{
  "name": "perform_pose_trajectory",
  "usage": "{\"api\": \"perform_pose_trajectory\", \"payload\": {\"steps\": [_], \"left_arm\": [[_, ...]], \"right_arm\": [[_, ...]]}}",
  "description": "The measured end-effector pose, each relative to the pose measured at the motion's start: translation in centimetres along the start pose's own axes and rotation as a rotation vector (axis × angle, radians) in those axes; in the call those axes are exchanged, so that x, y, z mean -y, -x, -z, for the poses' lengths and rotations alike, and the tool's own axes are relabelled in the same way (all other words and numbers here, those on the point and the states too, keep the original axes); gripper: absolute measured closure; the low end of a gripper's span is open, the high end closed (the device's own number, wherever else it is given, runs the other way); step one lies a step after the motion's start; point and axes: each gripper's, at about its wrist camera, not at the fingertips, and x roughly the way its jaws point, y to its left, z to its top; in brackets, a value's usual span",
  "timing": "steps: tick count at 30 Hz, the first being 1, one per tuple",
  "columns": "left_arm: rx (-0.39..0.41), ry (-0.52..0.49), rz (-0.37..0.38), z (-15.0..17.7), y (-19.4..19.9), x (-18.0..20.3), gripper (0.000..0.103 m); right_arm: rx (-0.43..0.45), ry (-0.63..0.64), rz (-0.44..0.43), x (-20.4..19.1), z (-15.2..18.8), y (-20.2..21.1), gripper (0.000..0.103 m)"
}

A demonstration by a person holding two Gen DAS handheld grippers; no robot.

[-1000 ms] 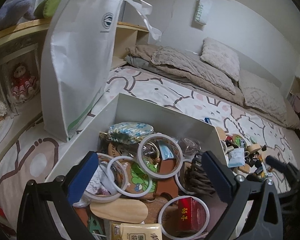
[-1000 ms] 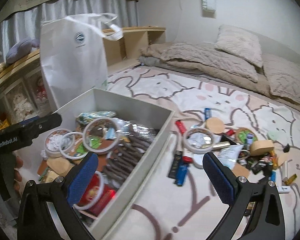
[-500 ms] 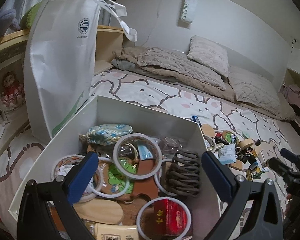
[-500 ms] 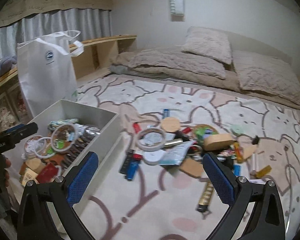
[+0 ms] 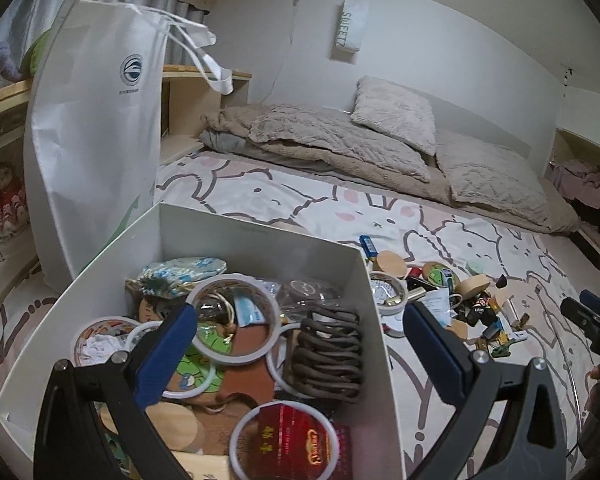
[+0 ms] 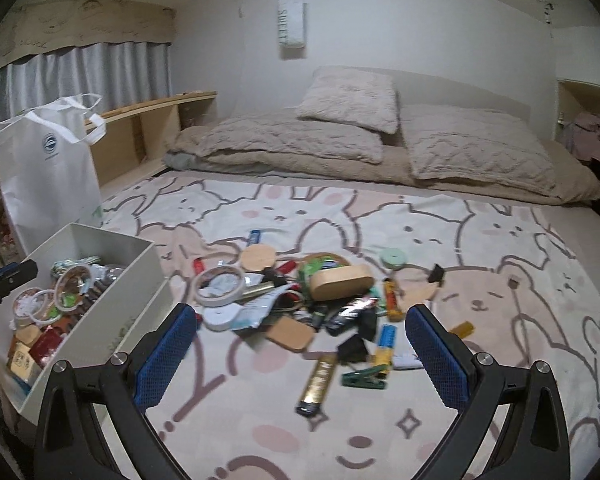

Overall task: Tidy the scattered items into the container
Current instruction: 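Move both tools away from the box back over the scattered items, then lower the right tool and close it on the green clothespin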

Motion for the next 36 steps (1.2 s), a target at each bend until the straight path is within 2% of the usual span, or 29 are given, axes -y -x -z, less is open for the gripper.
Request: {"api": "perform_pose_trajectory", "payload": {"steps": [8,20,25,28,32,36], "left_arm": [[0.002,-0.012,0.03,0.4,-0.1,1.4,0.0],[0.002,-0.094,0.071,1.3,-0.2,4.7,0.0],[0.003,-0.134,0.105,1.8,0.0,6.3,0.0],[0.026,-0.166,0.1,2.3,0.3,7.6,0.0],[0.038,-0.212,0.132,3.0,0.7,9.5,0.0],[0.056,-0.272,0.148,3.7,1.3,11.7,0.0]], "right_arm": [[0.001,-0.04,0.04,2.9,1.1,0.5,0.0],[-0.025,-0.042,0.079,4.5,2.8,0.0,0.0],[-0.041,-0.066,0.1,5.4,3.8,-1.0,0.0],[-0.079,-0.077,0.11,6.0,4.4,-2.2,0.0],[-0.108,-0.085,0.124,6.7,5.4,-3.5,0.0],[-0.138,-0.047,0.152,7.1,6.6,-4.8,0.0]]}}
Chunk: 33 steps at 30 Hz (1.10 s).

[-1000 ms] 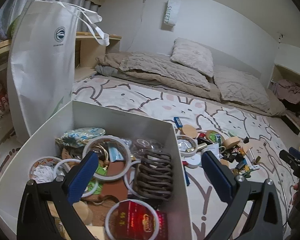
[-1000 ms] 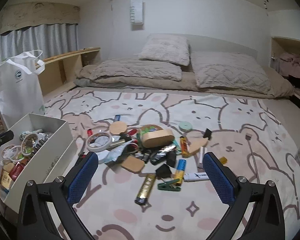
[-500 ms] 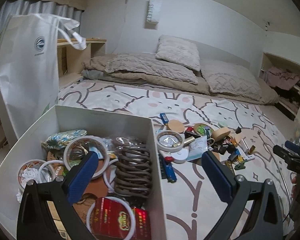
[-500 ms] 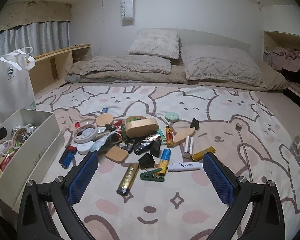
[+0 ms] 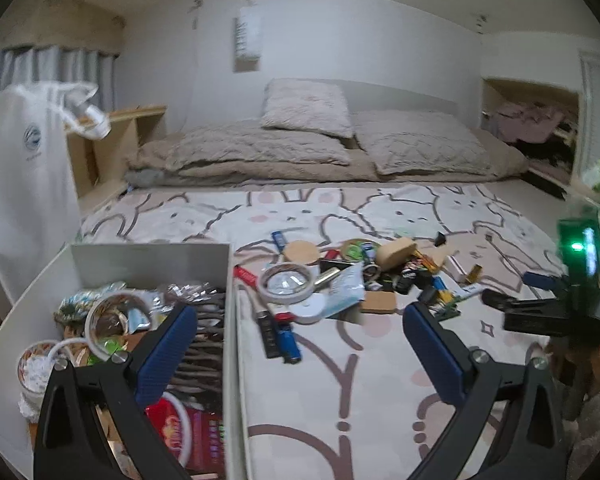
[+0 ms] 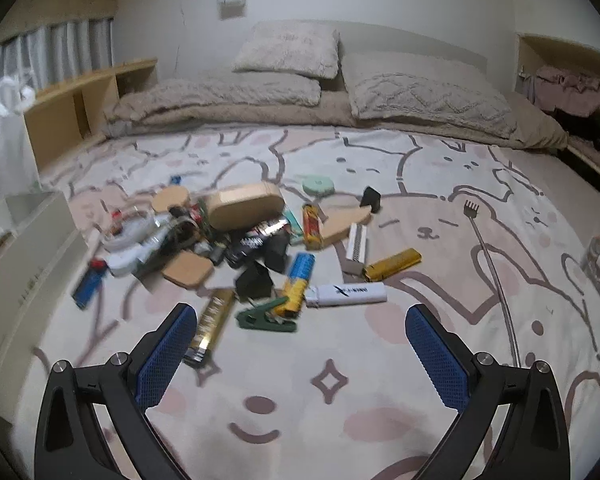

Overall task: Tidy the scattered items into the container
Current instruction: 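Lower the right tool and close it on the green clothespin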

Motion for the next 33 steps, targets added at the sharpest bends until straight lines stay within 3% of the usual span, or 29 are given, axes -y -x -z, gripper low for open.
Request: {"api": "perform_pose_trajectory", "payload": {"steps": [10,14,16,26,28,30,33], "left_arm": [[-0.075,-0.043,0.143,1.8,-1.9,5.0,0.0],[-0.111,-0.05,0.192,2.7,-2.6,6.5,0.0],[-0.133,-0.037,0.215,3.1,-3.2,7.0,0.0],[-0.234,0.017,0.213,5.1,-6.3,6.7,0.001],[-0.25,0.02,0.207,5.4,-6.8,6.7,0.001],[-0.264,0.026,0.208,5.6,-7.2,6.7,0.001],[-0.283,0.028,0.219,6.0,-8.0,7.1,0.001]], "right_arm": [[-0.119,-0.015,0.01,0.3,1.0,-3.7,0.0],[-0.142,-0.009,0.002,-0.6,1.3,-5.0,0.014],[-0.15,-0.011,-0.01,-0.9,1.2,-5.7,0.014],[-0.212,-0.013,-0.034,-2.3,1.5,-8.6,0.027],[-0.209,-0.024,-0.042,-2.2,1.2,-8.8,0.034],[-0.21,-0.033,-0.044,-2.1,1.1,-8.9,0.048],[-0.207,-0.033,-0.047,-2.1,1.0,-8.7,0.048]]}}
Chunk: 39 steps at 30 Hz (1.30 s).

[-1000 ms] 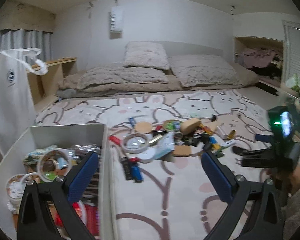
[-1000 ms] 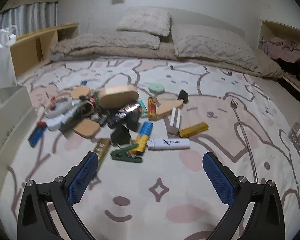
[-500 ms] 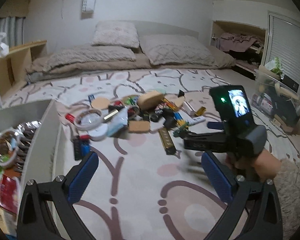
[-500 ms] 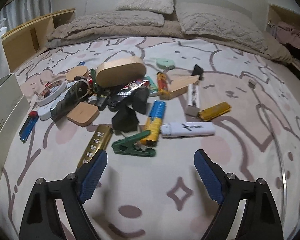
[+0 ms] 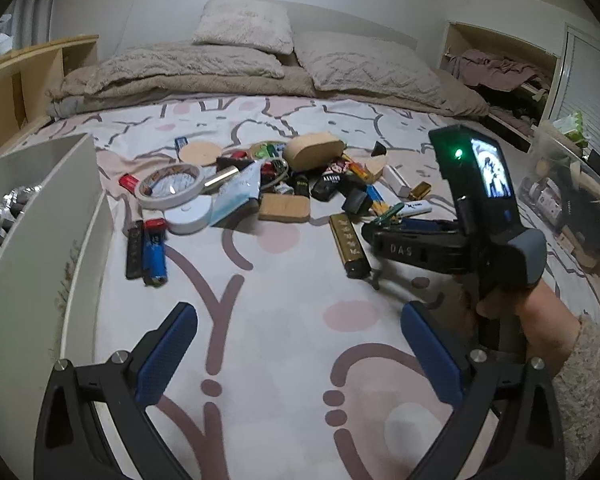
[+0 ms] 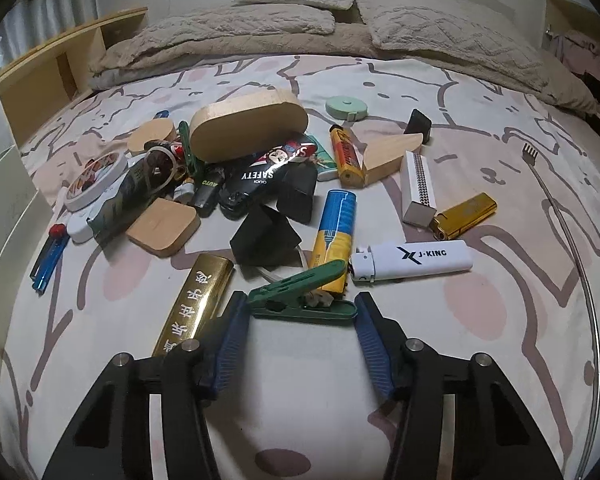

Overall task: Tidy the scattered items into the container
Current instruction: 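Lower the right tool and close it on the green clothespin, then close the left tool on the gold lighter while the right tool holds the green clothespin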

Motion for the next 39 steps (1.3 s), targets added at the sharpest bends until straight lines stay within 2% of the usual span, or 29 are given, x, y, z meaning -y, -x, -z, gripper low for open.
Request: {"api": "perform_pose_trajectory", "payload": {"steps": [4,11,18,24,28,29,34,35,36,39], "left_arm": [[-0.017,-0.011,0.023,0.1,-1.2,0.8,0.003],[-0.084,-0.027,0.08,-0.1,-4.1,2.1,0.016],[-0.136,-0.002,0.111,-0.5,-6.9,2.8,0.017],[-0.138,-0.019,0.077,-1.9,-9.1,3.5,0.017],[-0.144,-0.032,0.043,-3.0,-10.6,3.8,0.022],[-0.148,-0.044,0.033,-3.2,-10.9,4.0,0.025],[-0.136,-0.105,-0.011,-3.5,-11.3,4.8,0.056],[-0.134,-0.108,-0.002,-3.5,-11.2,4.7,0.07],[-0.135,-0.109,0.01,-3.5,-11.1,4.7,0.078],[-0.138,-0.143,0.013,-3.1,-10.6,5.0,0.078]], "right_arm": [[-0.004,0.021,-0.004,-0.1,0.3,0.4,0.049],[0.015,-0.005,-0.034,0.9,0.6,2.3,0.049],[0.069,-0.095,-0.072,3.0,0.3,4.4,0.049],[0.129,-0.175,-0.093,4.6,0.0,6.2,0.049],[0.149,-0.212,-0.105,5.4,0.0,6.8,0.049],[0.151,-0.217,-0.107,5.5,0.0,6.9,0.049],[0.152,-0.243,-0.11,6.2,0.2,6.8,0.048],[0.151,-0.246,-0.112,6.3,0.3,6.8,0.048],[0.148,-0.248,-0.115,6.4,0.3,6.8,0.048],[0.145,-0.242,-0.113,6.3,0.5,6.8,0.048]]}}
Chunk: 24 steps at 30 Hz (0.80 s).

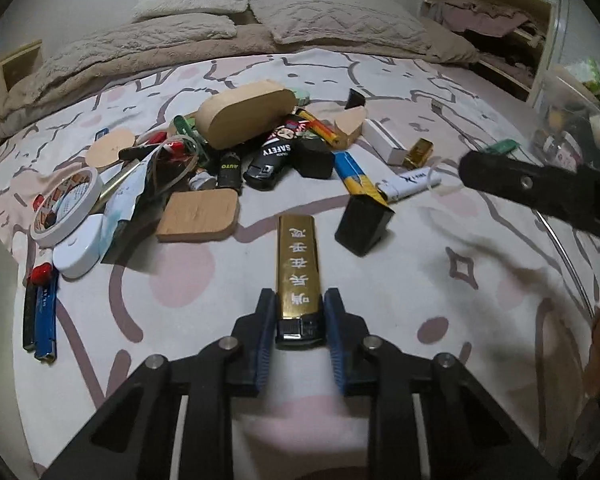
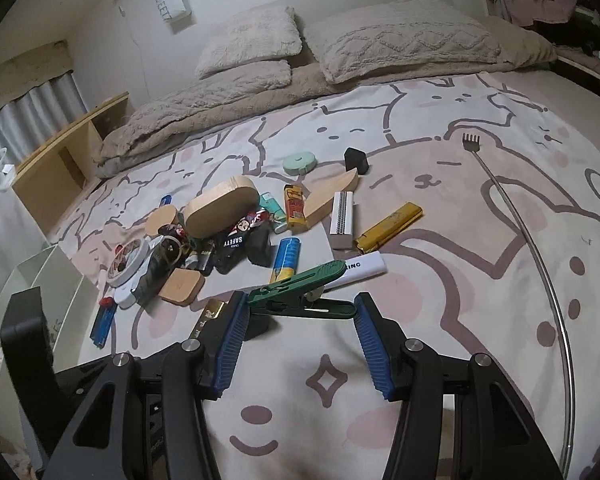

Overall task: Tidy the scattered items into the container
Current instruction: 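Close the left tool on the gold lighter while the right tool holds the green clothespin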

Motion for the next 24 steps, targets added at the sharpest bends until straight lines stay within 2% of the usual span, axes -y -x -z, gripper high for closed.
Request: {"api": "perform_pose_trajectory", "payload": {"steps": [11,16,24], "left_arm": [[-0.033,-0.234,0.025,4.1,3.5,2.3,0.078],[-0.073,-0.321,0.081,7.0,6.1,2.3,0.078],[-0.118,-0.36,0.15,9.5,8.6,2.3,0.078]], "right_arm": [[-0.003,-0.005,-0.013,-0.2,0.7,0.6,0.049],[-0.001,-0.007,-0.023,-0.3,1.0,0.9,0.049],[0.005,0.023,-0.073,-1.6,1.6,1.8,0.048]]}}
